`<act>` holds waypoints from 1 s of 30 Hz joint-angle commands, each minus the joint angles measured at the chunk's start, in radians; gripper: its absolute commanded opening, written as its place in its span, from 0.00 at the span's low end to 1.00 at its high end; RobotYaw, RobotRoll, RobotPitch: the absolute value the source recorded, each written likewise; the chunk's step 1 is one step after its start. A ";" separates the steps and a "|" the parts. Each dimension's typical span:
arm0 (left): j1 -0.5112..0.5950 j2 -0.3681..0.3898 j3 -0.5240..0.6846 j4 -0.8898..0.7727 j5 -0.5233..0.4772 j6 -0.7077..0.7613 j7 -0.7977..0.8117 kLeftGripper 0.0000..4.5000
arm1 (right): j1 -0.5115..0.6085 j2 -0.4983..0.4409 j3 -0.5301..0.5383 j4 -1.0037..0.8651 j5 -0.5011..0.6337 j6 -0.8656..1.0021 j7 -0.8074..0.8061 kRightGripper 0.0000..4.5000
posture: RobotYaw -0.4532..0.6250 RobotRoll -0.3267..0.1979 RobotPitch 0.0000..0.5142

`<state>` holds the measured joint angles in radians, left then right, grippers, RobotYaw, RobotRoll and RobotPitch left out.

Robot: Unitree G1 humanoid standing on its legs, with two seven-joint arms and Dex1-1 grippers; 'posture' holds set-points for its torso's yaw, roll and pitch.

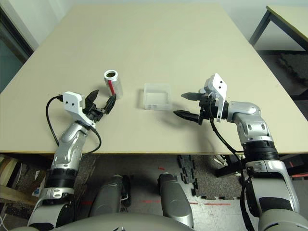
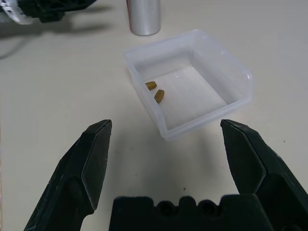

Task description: Pour the medicine from the bottle into the box.

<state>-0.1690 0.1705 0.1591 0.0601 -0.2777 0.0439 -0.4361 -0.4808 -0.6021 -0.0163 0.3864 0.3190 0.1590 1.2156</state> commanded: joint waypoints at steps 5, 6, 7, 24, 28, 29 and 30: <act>-0.037 0.108 0.184 0.019 -0.053 0.073 0.131 0.99 | -0.001 0.026 -0.068 0.042 0.018 -0.025 -0.094 1.00 | 0.26 0.62 0.26; -0.056 0.126 0.200 0.051 -0.046 0.059 0.140 0.99 | -0.005 0.032 -0.080 0.052 0.019 -0.030 -0.115 1.00 | 0.26 0.62 0.26; -0.077 0.146 0.216 0.087 -0.037 0.044 0.151 0.99 | -0.008 0.038 -0.093 0.062 0.019 -0.038 -0.138 1.00 | 0.26 0.62 0.26; -0.439 0.418 0.282 0.714 0.000 -0.178 0.136 0.99 | 0.003 0.046 -0.347 0.182 0.011 -0.150 -0.603 1.00 | 0.28 0.62 0.34; -0.478 0.429 0.269 0.778 0.015 -0.207 0.127 0.99 | -0.008 0.033 -0.388 0.242 0.002 -0.184 -0.690 1.00 | 0.29 0.62 0.38; -0.485 0.432 0.267 0.792 0.018 -0.214 0.125 0.99 | -0.011 0.030 -0.393 0.255 0.002 -0.189 -0.702 1.00 | 0.29 0.62 0.38; -0.491 0.435 0.266 0.802 0.020 -0.218 0.126 0.99 | -0.014 0.027 -0.396 0.265 0.003 -0.194 -0.714 1.00 | 0.29 0.62 0.39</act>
<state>-0.6524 0.5923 0.4310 0.8349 -0.2714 -0.1572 -0.3059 -0.4912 -0.5659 -0.3900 0.6273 0.3288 -0.0187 0.5239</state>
